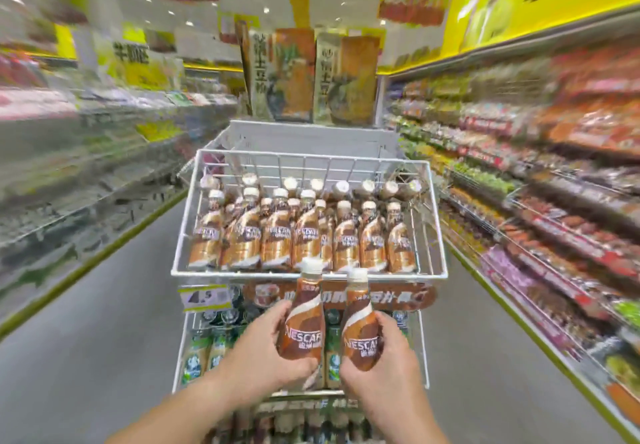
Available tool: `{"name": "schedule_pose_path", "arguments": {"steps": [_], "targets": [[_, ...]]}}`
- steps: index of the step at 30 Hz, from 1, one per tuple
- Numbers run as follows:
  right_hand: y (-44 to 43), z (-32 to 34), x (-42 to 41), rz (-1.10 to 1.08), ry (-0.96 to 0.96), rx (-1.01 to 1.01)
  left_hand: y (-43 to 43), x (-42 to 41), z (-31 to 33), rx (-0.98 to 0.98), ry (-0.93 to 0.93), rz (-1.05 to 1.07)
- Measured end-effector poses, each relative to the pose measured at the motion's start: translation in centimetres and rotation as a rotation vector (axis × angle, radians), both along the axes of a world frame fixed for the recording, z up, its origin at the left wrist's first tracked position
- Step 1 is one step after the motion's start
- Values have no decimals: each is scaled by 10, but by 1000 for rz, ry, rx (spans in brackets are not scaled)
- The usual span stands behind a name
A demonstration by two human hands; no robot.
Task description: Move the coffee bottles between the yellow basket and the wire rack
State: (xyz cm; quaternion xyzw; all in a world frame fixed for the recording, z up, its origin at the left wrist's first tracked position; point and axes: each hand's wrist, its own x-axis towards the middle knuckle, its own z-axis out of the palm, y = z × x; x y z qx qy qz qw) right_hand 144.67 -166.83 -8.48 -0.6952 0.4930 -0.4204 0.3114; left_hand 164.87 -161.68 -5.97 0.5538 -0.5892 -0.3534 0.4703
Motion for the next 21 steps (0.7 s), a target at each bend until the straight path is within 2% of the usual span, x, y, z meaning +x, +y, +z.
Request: {"name": "schedule_pose_path", "arguments": {"steps": [3,9,14,21], "targets": [[-10,45,8,12,3,-58,-16,5,45,-43,-17,31],[-58,95,13,16,4,-66,-59,3,103,-137,-197,140],[-118,117,5,30,29,-86,-103,-7,118,-97,-288,283],[-182,122,7,65,133,-51,-154,-28,114,-8,-268,415]]}}
